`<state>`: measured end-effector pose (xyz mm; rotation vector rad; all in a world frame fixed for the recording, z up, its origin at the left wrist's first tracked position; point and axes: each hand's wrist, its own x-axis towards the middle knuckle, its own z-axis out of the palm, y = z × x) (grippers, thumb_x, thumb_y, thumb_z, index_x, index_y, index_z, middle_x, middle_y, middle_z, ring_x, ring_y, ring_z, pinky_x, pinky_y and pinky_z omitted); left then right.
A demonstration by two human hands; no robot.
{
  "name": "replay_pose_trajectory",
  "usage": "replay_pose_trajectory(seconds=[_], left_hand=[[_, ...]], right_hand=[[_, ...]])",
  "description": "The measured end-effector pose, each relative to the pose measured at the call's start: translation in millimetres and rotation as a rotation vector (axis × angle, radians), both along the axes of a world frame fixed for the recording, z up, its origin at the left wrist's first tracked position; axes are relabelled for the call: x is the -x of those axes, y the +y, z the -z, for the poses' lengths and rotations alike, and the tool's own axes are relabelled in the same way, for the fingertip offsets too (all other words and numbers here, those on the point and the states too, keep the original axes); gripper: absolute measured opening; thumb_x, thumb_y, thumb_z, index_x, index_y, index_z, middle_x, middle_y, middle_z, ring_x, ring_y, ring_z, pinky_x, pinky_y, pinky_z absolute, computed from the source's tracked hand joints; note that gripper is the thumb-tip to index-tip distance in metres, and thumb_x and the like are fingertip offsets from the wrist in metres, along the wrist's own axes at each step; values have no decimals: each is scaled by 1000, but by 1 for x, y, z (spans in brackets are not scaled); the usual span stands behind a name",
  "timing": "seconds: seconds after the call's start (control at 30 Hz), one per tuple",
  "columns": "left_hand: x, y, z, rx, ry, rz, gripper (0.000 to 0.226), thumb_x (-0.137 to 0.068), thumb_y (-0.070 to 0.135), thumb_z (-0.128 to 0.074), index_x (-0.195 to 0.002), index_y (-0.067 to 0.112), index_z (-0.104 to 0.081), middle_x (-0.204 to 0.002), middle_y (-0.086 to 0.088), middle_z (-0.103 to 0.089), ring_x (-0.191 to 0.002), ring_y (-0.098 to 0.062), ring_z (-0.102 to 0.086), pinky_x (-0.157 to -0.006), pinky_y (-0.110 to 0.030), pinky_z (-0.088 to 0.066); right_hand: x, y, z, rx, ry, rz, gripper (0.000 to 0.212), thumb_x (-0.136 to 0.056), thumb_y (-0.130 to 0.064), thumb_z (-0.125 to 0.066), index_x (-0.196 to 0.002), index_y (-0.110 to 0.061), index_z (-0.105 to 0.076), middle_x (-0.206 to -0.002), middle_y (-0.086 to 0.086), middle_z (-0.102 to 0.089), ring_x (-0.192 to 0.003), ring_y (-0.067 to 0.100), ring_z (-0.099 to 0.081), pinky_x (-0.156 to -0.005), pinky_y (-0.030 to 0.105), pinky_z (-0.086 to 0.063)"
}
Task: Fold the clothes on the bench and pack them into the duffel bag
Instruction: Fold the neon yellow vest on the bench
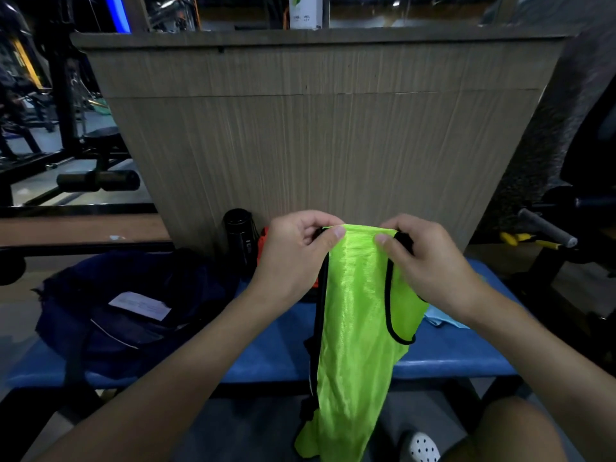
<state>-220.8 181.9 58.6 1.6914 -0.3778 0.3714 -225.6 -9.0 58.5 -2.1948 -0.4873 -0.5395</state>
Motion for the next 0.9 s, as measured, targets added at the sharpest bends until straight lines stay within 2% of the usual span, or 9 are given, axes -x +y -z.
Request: replay_pose_trajectory(seconds=[0.07,0.17,0.3,0.37,0.57,0.67,0.73,0.8,0.9], left_hand=[[0,1,7,31,20,-4,15,-86,6,-75,-98,15,-72,-94,-1,-76,-88,-10,-72,-83,-29,-56],[5,-1,19,79,143,10,43,-80,17,-83,-120,16,-66,-106,1,-75,-99,-12,-72,-89,-30,-56],[6,-2,21,139,161,-20,7,-92,11,-68,-97,11,-74,-94,-9,-77,-92,-20,-72,-85,-44,-58],[3,0,17,152,134,-43,11,-95,13,-64,-90,14,-74,-91,-18,-74,-83,-22,-66,-82,-48,-55],[3,-3,7,148,66,-16,13,-98,14,-60,-89,13,-70,-83,-12,-72,-77,-17,-59,-74,-36,-49],[1,-4,9,133,54,16,14,-99,13,-59,-90,16,-69,-80,-5,-73,-73,-11,-60,-61,-23,-50],[2,-6,8,119,49,48,15,-98,12,-59,-89,18,-69,-76,2,-71,-70,-9,-60,-56,-18,-46],[3,-8,6,115,29,86,15,-98,9,-58,-91,17,-70,-79,-2,-73,-74,-13,-63,-65,-25,-51],[3,-9,8,110,1,100,11,-96,8,-62,-95,14,-71,-87,-11,-75,-80,-19,-66,-75,-41,-55]], right_hand=[[0,-1,-2,13,-29,13,10,-94,-15,-62,-86,-21,-64,-56,-15,-52,-57,-1,-51,-55,11,-35],[2,2,-7,-1,-41,-7,10,-94,-15,-63,-86,-21,-65,-55,-18,-54,-58,-2,-53,-55,9,-36],[1,-1,-9,-6,-45,-14,10,-94,-18,-63,-86,-25,-63,-66,-24,-59,-66,-4,-55,-61,9,-36],[-1,-5,-10,-1,-53,-7,13,-93,-20,-65,-83,-28,-61,-72,-18,-59,-69,-2,-55,-65,13,-37],[-9,-16,-14,9,29,-5,19,-95,-13,-61,-82,-27,-63,-71,-12,-64,-67,8,-58,-67,30,-47],[-5,-18,-21,55,74,-49,19,-94,-9,-59,-89,-26,-64,-73,-21,-64,-66,1,-56,-65,20,-44],[-1,-18,-27,139,74,-84,16,-91,-19,-65,-106,-23,-64,-93,-16,-66,-85,-1,-60,-79,21,-47],[1,-16,-31,235,75,-96,29,-90,-32,-67,-117,-23,-63,-103,-12,-66,-97,1,-60,-89,24,-47],[-1,-11,-33,272,8,-94,12,-95,-27,-60,-94,-16,-68,-83,0,-69,-78,16,-64,-76,41,-52]])
